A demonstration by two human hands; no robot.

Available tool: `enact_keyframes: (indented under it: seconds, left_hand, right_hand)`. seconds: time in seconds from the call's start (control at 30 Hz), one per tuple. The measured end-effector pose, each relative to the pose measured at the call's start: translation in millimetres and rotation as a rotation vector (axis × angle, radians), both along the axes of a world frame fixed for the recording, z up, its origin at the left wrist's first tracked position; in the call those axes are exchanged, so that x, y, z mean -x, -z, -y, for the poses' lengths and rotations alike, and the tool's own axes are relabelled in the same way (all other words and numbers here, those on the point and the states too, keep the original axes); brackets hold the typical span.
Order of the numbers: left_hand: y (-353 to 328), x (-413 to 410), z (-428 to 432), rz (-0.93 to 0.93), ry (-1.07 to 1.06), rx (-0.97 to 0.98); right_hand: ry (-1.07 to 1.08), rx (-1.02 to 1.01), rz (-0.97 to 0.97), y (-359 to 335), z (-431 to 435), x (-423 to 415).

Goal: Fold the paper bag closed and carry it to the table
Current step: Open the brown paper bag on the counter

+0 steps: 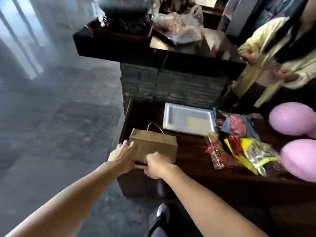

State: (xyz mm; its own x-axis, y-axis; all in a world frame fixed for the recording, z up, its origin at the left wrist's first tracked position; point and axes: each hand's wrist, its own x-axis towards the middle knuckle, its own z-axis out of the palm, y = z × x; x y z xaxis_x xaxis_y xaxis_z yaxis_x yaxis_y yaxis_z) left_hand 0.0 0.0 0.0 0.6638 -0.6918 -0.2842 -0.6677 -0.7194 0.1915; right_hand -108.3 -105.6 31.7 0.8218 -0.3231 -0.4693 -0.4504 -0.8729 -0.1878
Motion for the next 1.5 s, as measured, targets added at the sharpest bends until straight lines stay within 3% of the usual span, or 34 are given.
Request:
enact_keyframes:
  seconds: [0.13, 0.2, 0.37, 0.5, 0.6, 0.7, 0.8, 0.9, 1.03, 1.33, 1.5]
  left_hand:
    - [5.4, -13.0, 33.8, 0.276, 0.212, 0.222]
    - [9.6, -17.8, 40.5, 0.214, 0.223, 0.281]
    - [25.7, -32.1, 54.7, 0.064, 0.141, 0.445]
    - [35.7, -49.4, 47.3, 0.005, 0.057, 0.426]
    - [40.8, -67.4, 25.6, -0.068, -0.161, 0.445]
    - [40.5, -73.4, 21.0, -0.158, -0.299, 0.440]
    - [36.7, -72.2, 16.6, -0.186, -0.219, 0.361]
    - [25.7, -66.8, 30.7, -0.172, -0.330, 0.299]
    - [19.5, -64.3, 50.2, -0.215, -0.354, 0.348]
    - [13.4, -72.8, 79.4, -0.198, -0.616, 0.597]
    - [-4.9, -88.6, 80.1, -0.202, -0.403, 0.706]
  right_hand:
    - [0.144, 0.032, 0.401, 7.9, 36.0, 2.3]
    - [0.181, 0.051, 0.512, 11.0, 47.1, -0.7]
    - [0.094, 0.141, 0.483, 35.3, 79.4, -16.1]
    - [0.101, 0.009, 0.491, 57.1, 108.6, -12.4]
    - [0.228, -0.080, 0.586, 74.7, 127.0, -1.9]
    - [0.425, -0.211, 0.618, 85.3, 136.4, 15.1]
    - [0.642, -0.343, 0.602, 88.3, 136.5, 28.4]
    - [0.781, -0.665, 0.542, 87.0, 154.7, 34.8]
    - [0.863, -0.881, 0.525, 74.1, 150.1, 26.6]
    - [1.058, -0.879, 0.508, 64.6, 145.4, 11.3]
    - [1.161, -0.676, 0.728, 52.2, 134.5, 16.0]
